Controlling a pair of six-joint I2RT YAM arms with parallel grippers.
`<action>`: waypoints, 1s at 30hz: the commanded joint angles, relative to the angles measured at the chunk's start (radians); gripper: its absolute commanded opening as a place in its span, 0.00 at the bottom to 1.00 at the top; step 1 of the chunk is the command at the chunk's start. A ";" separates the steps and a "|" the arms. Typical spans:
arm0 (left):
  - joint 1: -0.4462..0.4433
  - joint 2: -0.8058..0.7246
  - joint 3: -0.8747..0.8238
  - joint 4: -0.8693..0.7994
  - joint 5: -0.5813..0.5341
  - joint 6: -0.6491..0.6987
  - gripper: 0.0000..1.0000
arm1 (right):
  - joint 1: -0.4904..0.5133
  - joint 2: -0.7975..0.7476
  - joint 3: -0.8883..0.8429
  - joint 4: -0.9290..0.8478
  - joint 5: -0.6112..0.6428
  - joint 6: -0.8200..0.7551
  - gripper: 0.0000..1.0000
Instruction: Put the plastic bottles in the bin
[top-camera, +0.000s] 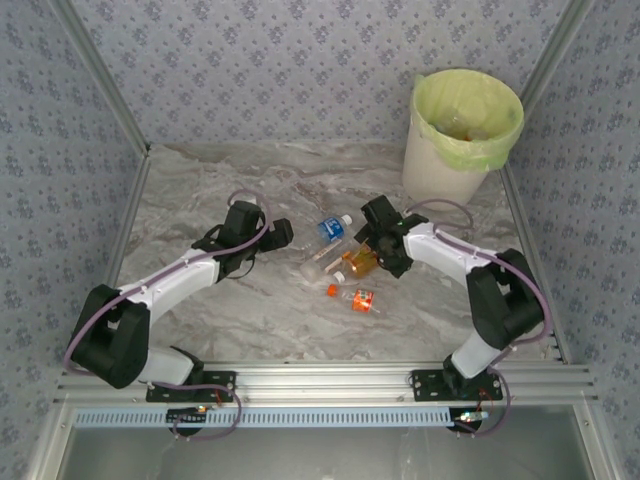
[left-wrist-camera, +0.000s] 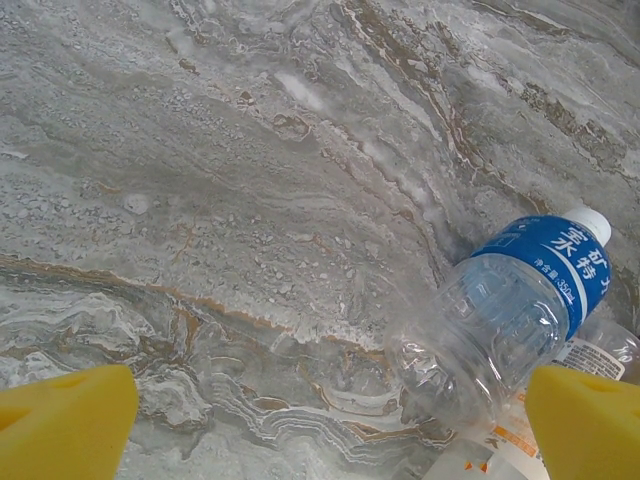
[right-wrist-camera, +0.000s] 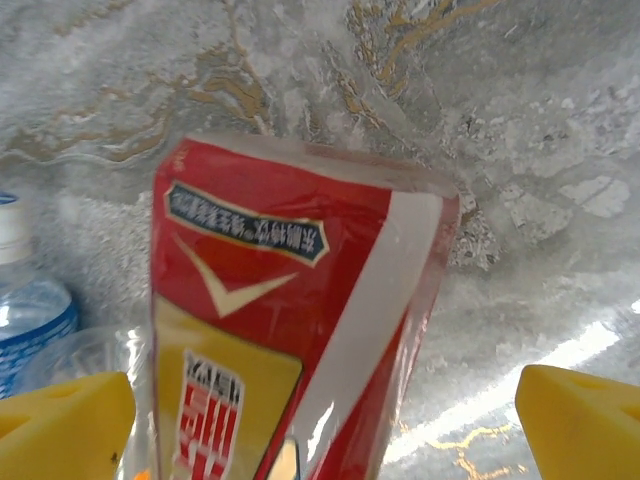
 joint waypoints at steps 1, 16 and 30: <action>0.004 0.010 0.012 0.007 -0.018 -0.004 0.99 | -0.014 0.063 0.047 0.029 0.005 0.036 1.00; 0.006 0.026 0.026 -0.014 -0.041 0.001 1.00 | -0.130 0.110 -0.027 0.206 -0.014 0.006 0.73; 0.006 0.034 0.036 -0.018 -0.040 -0.004 1.00 | -0.198 -0.089 -0.194 0.352 0.066 -0.034 0.59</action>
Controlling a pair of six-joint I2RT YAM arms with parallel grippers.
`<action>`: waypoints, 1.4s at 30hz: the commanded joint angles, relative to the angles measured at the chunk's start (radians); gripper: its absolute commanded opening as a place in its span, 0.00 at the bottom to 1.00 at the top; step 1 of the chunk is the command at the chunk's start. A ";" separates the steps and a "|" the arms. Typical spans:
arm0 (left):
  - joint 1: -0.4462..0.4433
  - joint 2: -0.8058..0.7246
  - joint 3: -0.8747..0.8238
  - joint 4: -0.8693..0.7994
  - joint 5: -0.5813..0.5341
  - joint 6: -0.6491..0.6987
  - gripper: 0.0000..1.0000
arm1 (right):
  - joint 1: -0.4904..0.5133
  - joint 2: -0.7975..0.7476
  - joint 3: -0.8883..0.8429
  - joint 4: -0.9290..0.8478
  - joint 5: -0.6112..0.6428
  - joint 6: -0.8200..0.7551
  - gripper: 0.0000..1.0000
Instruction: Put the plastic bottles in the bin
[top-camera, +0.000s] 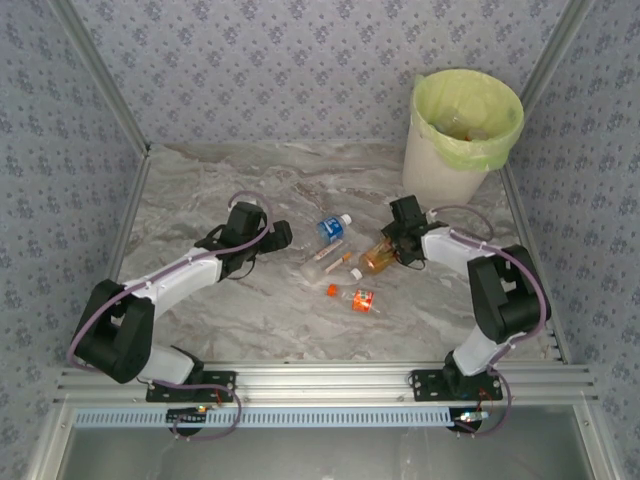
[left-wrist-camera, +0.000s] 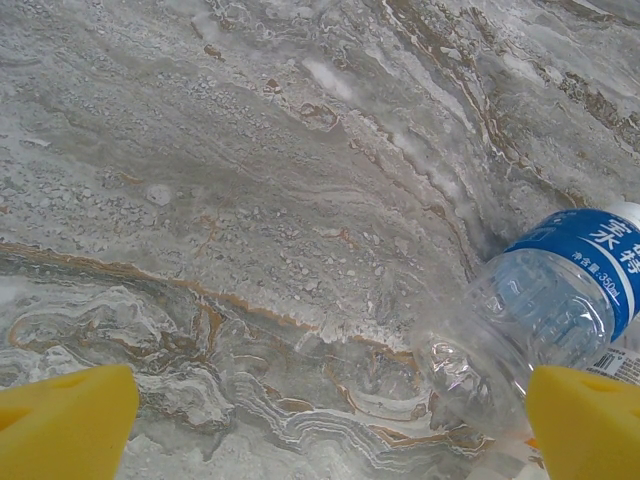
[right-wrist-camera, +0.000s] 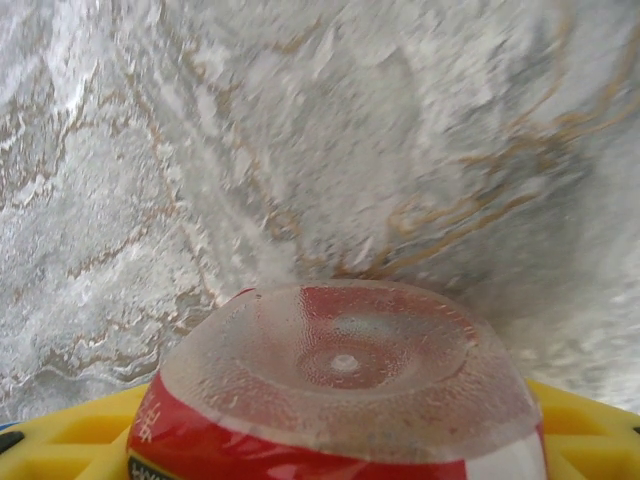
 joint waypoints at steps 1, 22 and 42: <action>0.006 0.008 0.036 -0.011 -0.009 -0.004 0.99 | -0.008 -0.083 -0.037 0.038 0.070 -0.028 0.58; 0.006 0.030 0.059 0.004 0.019 -0.008 0.99 | 0.062 -0.375 0.052 0.108 0.105 -0.440 0.52; 0.006 -0.213 -0.085 0.041 -0.087 -0.091 0.99 | -0.132 -0.176 0.655 0.129 0.025 -0.767 0.52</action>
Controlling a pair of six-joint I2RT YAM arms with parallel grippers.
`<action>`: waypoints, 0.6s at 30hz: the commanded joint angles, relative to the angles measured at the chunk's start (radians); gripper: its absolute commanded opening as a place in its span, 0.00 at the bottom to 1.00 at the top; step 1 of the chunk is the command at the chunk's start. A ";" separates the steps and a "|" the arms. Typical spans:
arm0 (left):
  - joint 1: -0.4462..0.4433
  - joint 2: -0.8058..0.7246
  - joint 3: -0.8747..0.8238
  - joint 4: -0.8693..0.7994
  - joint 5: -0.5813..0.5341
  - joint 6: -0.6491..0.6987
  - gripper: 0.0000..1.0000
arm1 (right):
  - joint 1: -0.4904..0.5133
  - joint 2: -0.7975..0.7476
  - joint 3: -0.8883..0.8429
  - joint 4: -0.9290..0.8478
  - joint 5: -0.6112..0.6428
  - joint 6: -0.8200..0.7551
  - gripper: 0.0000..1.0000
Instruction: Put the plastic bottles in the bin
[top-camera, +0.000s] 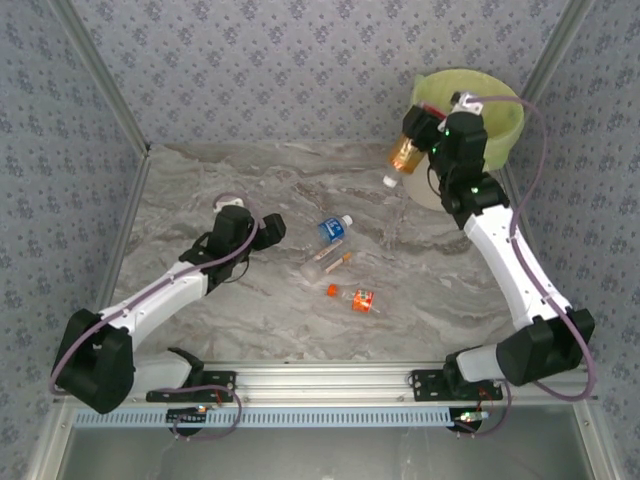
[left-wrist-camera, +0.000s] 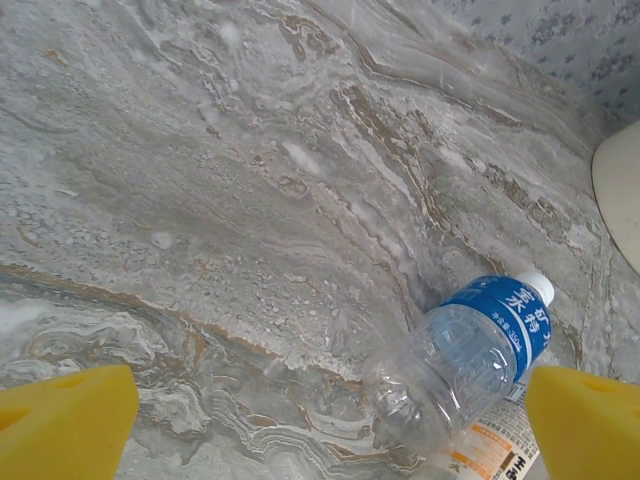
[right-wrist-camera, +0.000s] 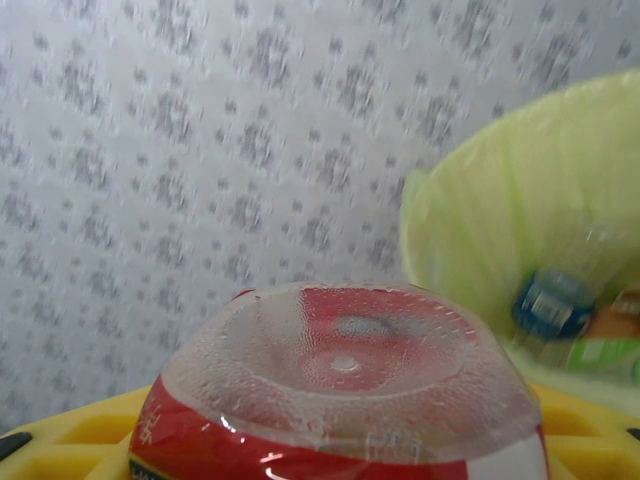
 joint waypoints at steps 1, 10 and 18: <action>0.005 -0.046 -0.020 -0.017 -0.046 -0.021 0.99 | -0.068 0.071 0.124 0.021 -0.005 -0.040 0.52; 0.005 -0.121 -0.070 -0.040 -0.099 -0.043 0.99 | -0.187 0.265 0.345 0.168 0.167 -0.043 0.52; 0.005 -0.146 -0.064 -0.053 -0.094 -0.034 0.99 | -0.222 0.540 0.619 0.121 0.307 -0.096 0.53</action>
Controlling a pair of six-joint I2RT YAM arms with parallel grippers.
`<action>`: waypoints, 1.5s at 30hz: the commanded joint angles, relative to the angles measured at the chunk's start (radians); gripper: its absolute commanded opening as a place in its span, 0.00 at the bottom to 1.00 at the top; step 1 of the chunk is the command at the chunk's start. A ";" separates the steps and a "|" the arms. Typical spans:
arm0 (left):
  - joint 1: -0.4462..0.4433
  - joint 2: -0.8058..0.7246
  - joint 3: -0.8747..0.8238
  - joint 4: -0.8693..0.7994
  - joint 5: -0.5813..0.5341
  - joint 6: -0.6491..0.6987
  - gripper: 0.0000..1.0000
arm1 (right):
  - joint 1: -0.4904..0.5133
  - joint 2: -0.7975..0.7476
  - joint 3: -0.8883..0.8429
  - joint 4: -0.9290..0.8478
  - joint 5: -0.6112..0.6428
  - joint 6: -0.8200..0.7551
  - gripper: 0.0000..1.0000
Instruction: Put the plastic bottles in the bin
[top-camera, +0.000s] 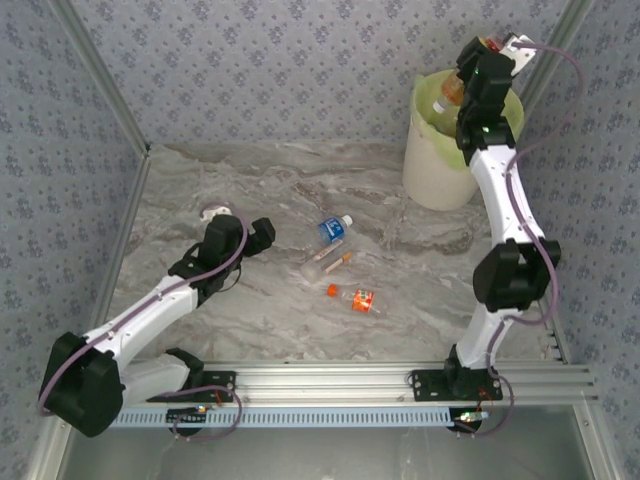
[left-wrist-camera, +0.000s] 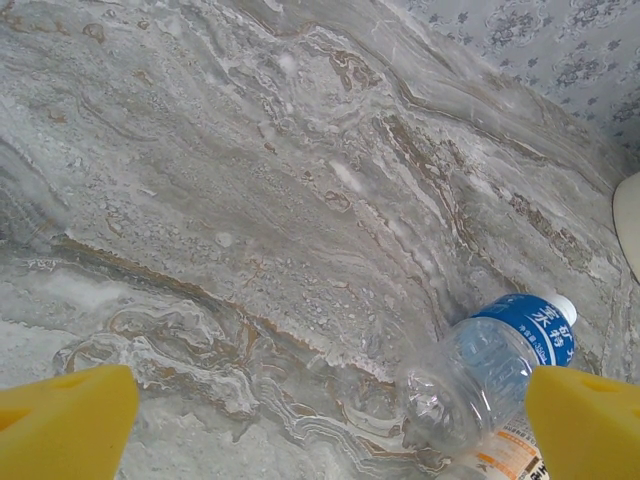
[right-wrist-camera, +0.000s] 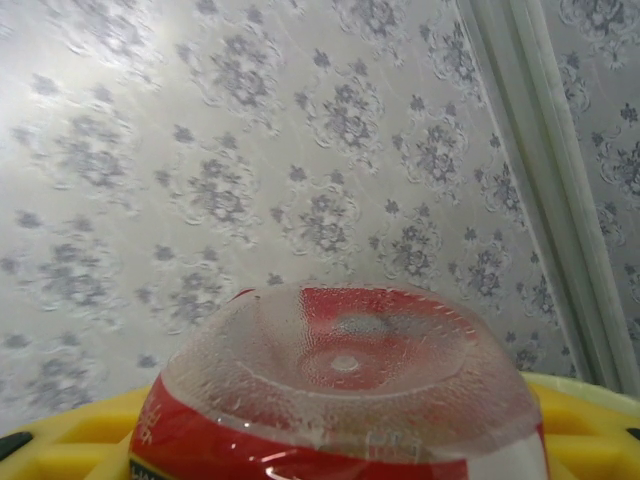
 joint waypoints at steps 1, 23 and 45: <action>0.005 -0.025 0.000 -0.013 -0.012 0.003 0.99 | -0.016 0.095 0.143 -0.089 0.035 -0.018 0.55; 0.006 -0.017 0.025 -0.091 0.068 0.079 0.99 | -0.013 -0.215 -0.163 -0.441 -0.089 -0.022 1.00; 0.006 0.149 0.081 0.025 0.053 -0.045 1.00 | 0.335 -0.792 -0.844 -0.792 -0.602 -0.644 1.00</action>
